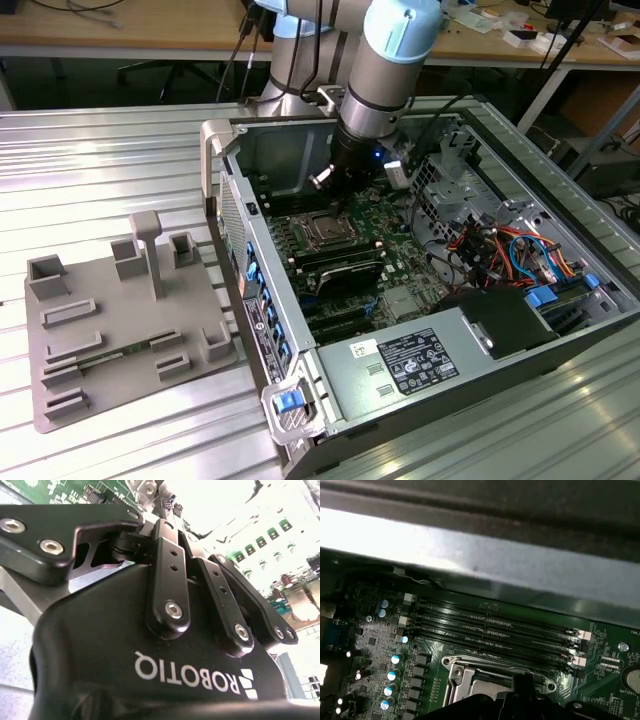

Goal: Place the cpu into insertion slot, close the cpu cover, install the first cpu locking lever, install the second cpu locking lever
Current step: 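Install the first cpu locking lever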

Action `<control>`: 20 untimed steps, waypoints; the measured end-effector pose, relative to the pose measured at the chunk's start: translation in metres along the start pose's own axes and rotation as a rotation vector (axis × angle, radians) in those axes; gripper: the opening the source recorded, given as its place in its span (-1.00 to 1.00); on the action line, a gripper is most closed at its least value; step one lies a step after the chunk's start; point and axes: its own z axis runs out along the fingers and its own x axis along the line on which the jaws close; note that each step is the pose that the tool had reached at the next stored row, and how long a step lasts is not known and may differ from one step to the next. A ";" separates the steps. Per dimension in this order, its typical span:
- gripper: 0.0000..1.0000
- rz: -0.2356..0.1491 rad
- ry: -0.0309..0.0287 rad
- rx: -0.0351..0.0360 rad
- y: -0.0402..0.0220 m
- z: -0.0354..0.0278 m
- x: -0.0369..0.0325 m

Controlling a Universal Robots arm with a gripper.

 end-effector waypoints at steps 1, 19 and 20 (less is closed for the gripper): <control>-0.78 0.000 -0.0001 0.0000 -0.0009 -0.0023 0.0001; -0.78 0.001 0.0095 0.0182 -0.0180 -0.0235 0.0030; -0.78 0.001 0.0198 0.0187 -0.0180 -0.0234 0.0031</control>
